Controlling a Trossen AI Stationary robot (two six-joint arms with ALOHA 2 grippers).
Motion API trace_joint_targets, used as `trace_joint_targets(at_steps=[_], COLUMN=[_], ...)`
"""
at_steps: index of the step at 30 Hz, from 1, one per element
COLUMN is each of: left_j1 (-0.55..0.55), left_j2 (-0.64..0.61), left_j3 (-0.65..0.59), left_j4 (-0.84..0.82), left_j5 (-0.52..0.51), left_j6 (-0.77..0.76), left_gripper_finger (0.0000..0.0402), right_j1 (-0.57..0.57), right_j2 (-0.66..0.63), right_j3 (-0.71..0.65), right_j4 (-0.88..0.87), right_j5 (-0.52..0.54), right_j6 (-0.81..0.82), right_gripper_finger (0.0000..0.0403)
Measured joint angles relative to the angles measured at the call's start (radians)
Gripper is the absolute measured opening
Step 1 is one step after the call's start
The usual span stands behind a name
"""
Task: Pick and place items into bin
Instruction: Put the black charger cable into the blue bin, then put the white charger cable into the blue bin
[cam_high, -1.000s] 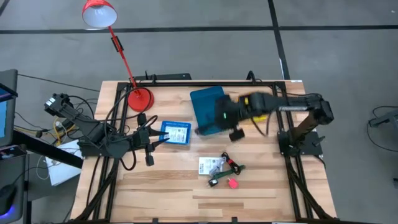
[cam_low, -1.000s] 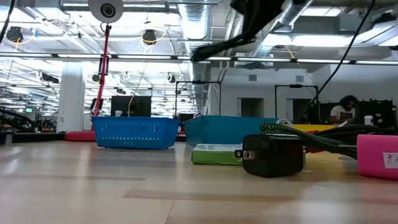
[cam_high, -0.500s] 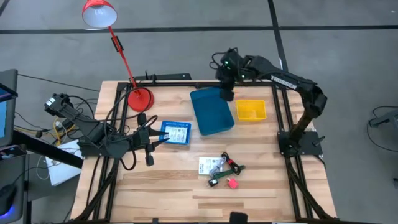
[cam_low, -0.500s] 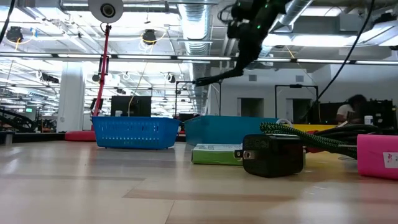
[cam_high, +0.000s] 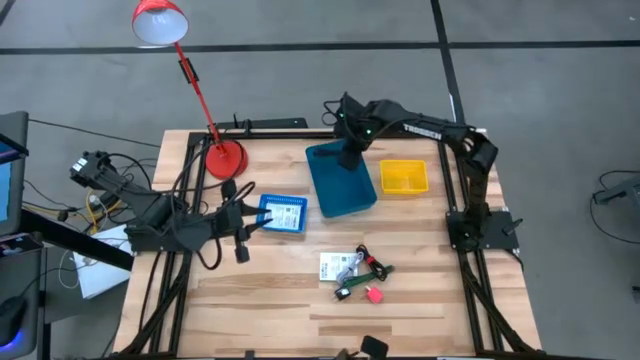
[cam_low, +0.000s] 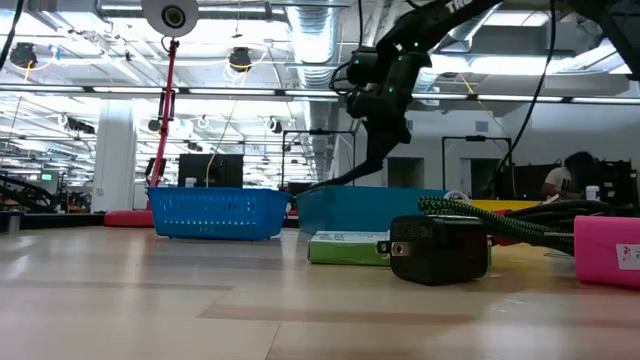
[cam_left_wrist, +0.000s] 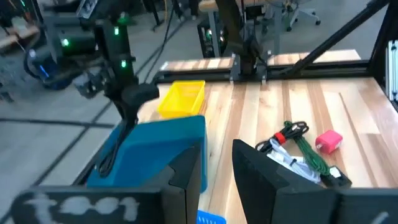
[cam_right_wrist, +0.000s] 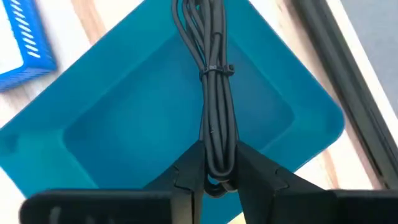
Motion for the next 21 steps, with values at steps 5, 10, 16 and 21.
trace_joint_targets(at_steps=[5, 10, 16, 21], left_j1=[0.116, 0.219, 0.285, 0.309], left_j2=[-0.009, -0.005, -0.005, -0.005], left_j3=[0.000, 0.000, 0.000, -0.001], left_j4=[-0.059, -0.069, -0.077, -0.120], left_j5=[0.183, 0.316, 0.360, 0.359], left_j6=[-0.041, -0.041, -0.030, -0.040], left_gripper_finger=[0.0080, 0.0080, 0.0080, 0.0080], right_j1=[0.043, 0.096, 0.154, 0.238], right_j2=[0.004, -0.004, -0.016, -0.054], right_j3=[0.000, 0.000, 0.000, 0.000], right_j4=[-0.011, -0.068, -0.200, -0.348], right_j5=[0.038, 0.043, 0.091, 0.090], right_j6=[0.021, 0.032, 0.048, 0.048], right_gripper_finger=[0.0101, 0.0143, 0.0193, 0.0215])
